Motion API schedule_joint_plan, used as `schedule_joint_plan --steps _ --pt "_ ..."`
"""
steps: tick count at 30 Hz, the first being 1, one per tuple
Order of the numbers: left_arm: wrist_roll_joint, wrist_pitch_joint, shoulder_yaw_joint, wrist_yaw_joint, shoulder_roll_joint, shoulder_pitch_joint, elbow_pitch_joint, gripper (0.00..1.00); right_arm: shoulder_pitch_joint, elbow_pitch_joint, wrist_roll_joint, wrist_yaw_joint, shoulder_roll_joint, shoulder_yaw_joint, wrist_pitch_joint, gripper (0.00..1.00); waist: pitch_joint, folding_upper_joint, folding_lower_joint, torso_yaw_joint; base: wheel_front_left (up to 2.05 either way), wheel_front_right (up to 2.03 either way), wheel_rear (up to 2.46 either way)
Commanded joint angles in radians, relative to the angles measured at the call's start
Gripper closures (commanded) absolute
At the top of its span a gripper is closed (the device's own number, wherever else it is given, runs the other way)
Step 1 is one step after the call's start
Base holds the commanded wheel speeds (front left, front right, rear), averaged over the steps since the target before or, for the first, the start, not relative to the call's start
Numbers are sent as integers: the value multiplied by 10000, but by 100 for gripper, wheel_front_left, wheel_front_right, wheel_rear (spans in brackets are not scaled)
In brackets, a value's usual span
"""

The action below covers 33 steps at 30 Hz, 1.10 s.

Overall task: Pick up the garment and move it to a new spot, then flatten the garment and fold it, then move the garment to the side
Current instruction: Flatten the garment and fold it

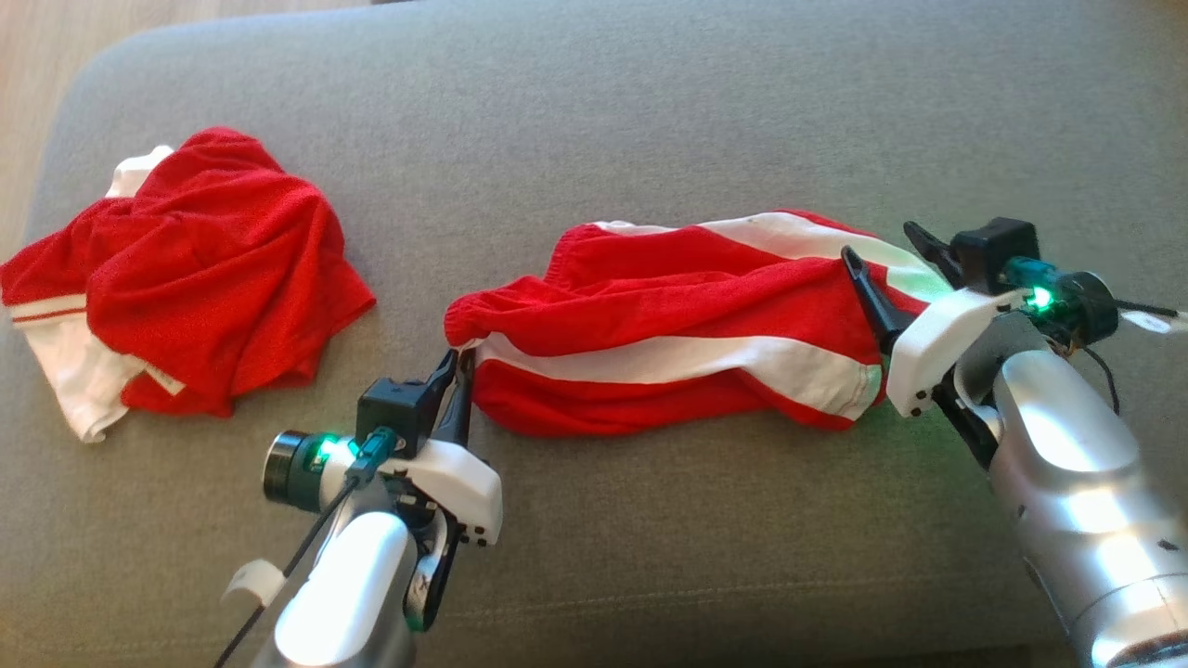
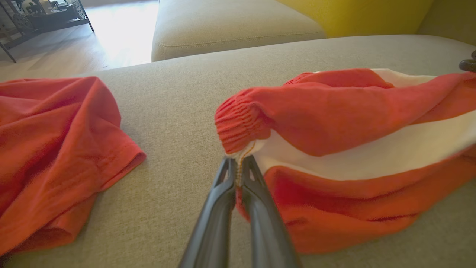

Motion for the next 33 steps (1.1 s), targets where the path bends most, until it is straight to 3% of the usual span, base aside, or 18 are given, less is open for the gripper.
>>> schedule_joint_plan --steps 1,10,19,33 --pt "-27 -53 364 21 56 -240 -273 100 43 -351 156 -4 170 -41 -177 0 -133 0 -1 -122 0 0 0" --pt "-119 -53 868 97 204 213 -513 100 2027 -2347 1054 -4 663 -884 -264 0 -629 0 -1 -713 0 0 0" --pt "-81 -53 1093 12 258 664 -687 100 4316 -3886 1710 -4 1159 -1447 -266 0 -988 0 -1 -835 0 0 0" --pt "94 -53 1106 -69 189 728 -856 100 4511 -4346 2613 -4 1322 -1048 257 0 -780 0 -1 -543 0 0 0"
